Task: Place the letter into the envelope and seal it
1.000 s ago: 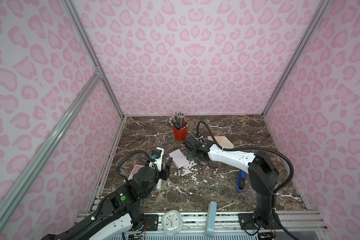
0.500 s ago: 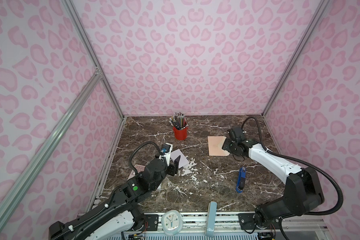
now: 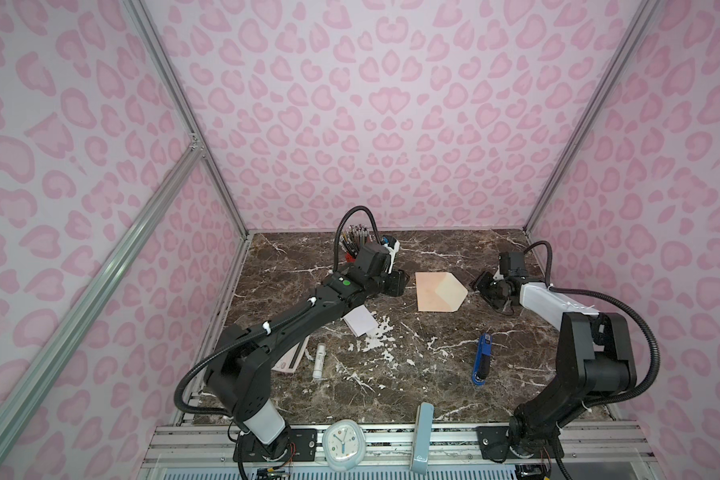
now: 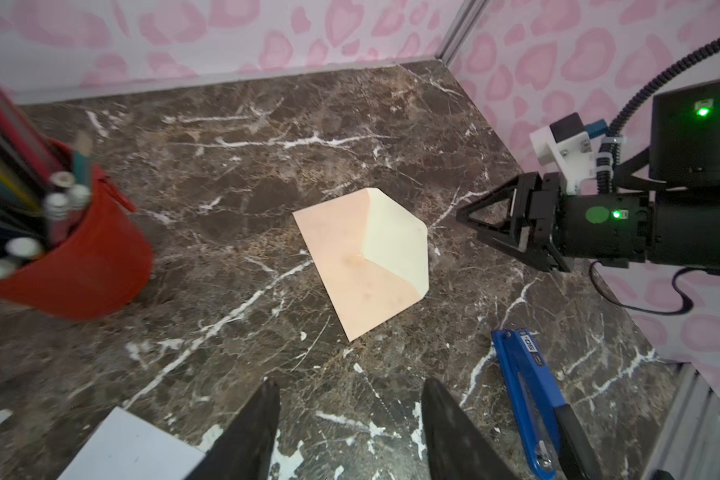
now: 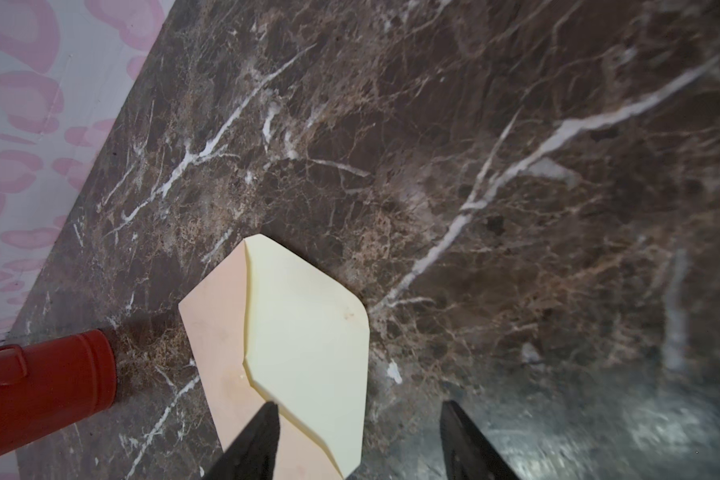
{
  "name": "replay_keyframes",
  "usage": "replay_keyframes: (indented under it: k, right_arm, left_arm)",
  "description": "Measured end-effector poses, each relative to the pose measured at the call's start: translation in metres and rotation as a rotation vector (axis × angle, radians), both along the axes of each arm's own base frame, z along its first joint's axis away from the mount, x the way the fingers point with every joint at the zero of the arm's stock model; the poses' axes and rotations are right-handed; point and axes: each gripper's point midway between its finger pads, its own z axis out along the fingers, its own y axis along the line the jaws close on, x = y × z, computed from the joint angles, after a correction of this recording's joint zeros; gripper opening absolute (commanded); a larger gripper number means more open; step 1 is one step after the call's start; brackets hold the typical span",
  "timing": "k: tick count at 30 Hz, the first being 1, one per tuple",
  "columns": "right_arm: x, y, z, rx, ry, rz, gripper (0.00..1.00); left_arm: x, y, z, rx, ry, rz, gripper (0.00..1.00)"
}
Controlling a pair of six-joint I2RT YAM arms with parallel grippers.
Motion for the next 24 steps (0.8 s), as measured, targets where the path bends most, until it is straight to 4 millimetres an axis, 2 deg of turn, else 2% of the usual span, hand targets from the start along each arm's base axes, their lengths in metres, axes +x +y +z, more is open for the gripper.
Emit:
replay_keyframes:
  k: [6, 13, 17, 24]
  right_arm:
    - [0.026, -0.001, -0.010, 0.061, -0.024, 0.025, 0.59]
    - [0.044, -0.002, -0.022, 0.091, -0.026, 0.082, 0.57]
    - [0.047, 0.003, -0.029, 0.097, -0.017, 0.138, 0.57]
    - [0.039, 0.004, -0.037, 0.102, 0.014, 0.204, 0.53]
  left_arm:
    - [0.032, -0.030, -0.033, -0.033, 0.103, -0.035, 0.53]
    - [0.044, -0.057, -0.083, -0.044, 0.227, -0.064, 0.51]
    - [0.050, -0.065, -0.099, -0.046, 0.253, -0.072, 0.51]
    - [0.057, -0.069, -0.130, -0.037, 0.308, -0.069, 0.49]
